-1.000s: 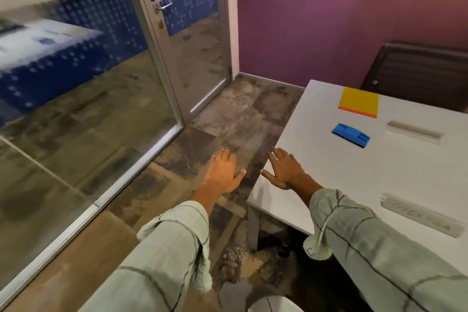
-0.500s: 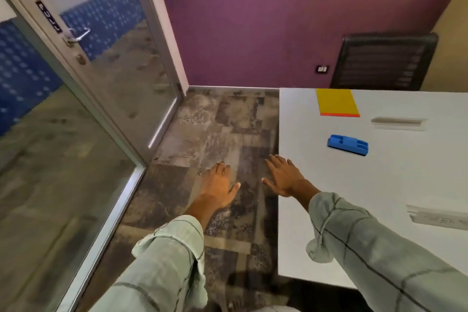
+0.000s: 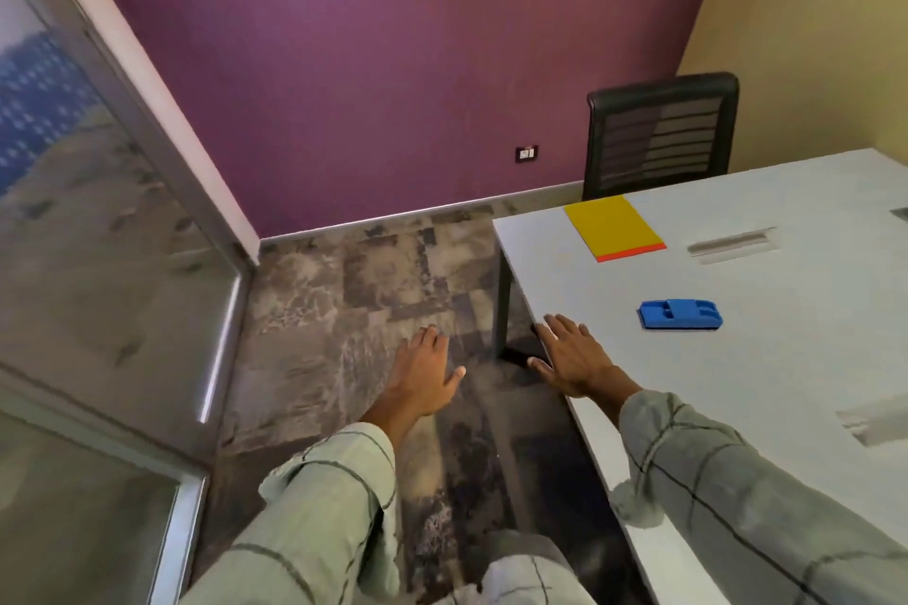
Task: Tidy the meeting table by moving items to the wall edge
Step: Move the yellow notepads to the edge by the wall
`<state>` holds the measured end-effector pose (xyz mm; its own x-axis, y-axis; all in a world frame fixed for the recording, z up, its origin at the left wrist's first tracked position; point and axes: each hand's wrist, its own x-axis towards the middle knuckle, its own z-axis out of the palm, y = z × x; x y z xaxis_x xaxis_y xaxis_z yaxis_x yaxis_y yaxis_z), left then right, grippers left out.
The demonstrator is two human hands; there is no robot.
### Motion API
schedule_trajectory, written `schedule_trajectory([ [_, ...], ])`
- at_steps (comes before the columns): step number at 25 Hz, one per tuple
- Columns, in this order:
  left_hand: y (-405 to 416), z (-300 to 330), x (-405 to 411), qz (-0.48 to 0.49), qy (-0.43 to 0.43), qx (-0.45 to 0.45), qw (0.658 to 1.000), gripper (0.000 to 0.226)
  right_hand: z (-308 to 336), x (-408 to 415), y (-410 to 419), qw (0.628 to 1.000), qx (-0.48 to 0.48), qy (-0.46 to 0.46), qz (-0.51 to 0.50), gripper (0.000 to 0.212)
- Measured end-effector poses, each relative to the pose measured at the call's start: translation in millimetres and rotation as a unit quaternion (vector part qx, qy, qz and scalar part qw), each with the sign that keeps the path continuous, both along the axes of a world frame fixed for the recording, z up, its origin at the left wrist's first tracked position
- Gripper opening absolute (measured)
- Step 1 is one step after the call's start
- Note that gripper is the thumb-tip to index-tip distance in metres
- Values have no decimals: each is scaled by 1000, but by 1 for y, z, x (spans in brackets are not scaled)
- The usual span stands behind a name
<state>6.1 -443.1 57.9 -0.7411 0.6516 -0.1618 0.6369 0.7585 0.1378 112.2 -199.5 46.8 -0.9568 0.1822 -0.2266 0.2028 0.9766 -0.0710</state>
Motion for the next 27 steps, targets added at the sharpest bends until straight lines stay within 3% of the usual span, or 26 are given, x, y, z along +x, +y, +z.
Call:
schedule_trajectory([
  [8, 53, 3, -125, -102, 10, -10, 995, 72, -10, -82, 27, 988, -42, -23, -149, 71],
  [18, 219, -25, -299, -252, 3, -51, 966, 65, -35, -200, 159, 955, -75, -18, -285, 72],
  [27, 375, -37, -342, -448, -1, -111, 887, 59, -51, -246, 219, 893, -146, 32, -424, 74],
])
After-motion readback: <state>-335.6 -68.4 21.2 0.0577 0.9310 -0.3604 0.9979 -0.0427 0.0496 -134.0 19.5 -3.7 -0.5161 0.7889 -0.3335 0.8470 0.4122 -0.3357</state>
